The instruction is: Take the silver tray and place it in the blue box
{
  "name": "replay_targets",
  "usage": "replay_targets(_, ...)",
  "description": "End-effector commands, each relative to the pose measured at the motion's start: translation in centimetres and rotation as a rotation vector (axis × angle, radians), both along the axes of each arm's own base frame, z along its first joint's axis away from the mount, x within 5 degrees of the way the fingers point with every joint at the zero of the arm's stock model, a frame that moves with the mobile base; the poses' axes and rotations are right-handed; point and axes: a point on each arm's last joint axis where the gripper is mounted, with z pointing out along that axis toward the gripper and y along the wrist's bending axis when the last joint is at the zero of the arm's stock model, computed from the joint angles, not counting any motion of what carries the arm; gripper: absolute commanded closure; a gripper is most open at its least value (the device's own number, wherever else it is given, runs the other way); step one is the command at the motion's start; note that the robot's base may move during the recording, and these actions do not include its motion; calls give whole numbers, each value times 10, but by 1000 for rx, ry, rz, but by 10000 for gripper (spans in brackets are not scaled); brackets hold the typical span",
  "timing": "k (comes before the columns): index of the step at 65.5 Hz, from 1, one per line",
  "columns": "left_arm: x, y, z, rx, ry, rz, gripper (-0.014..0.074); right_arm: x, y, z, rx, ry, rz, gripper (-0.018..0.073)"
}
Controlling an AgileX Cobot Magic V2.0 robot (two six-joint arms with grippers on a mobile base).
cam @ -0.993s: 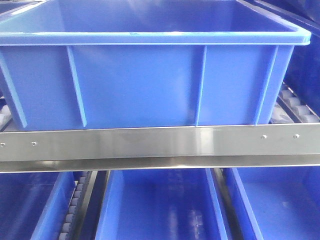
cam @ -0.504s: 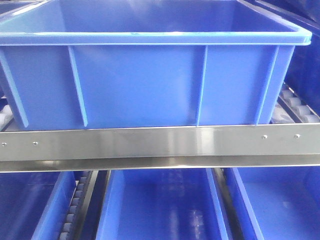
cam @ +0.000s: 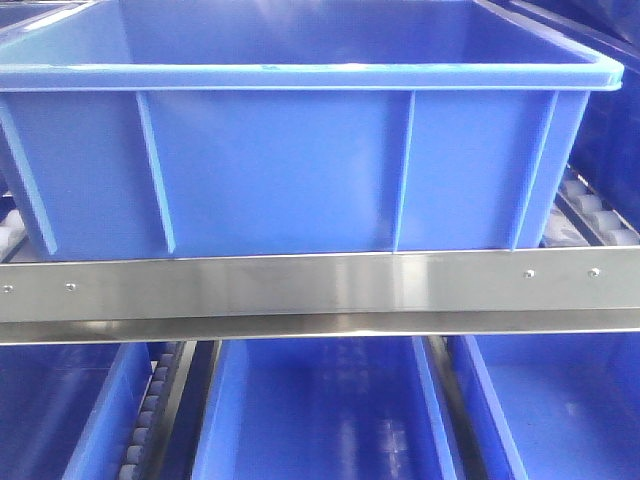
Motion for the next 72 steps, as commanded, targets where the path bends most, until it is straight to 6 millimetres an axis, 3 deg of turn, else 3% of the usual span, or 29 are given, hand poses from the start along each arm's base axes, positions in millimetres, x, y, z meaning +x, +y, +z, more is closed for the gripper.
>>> replay_targets(1, -1, 0, 1, 86, -67, 5, 583, -3, 0, 16, -23, -136, -8, 506)
replay_targets(72, -1, -2, 0, 60, -56, -37, 584, -3, 0, 16, -23, -136, -8, 506)
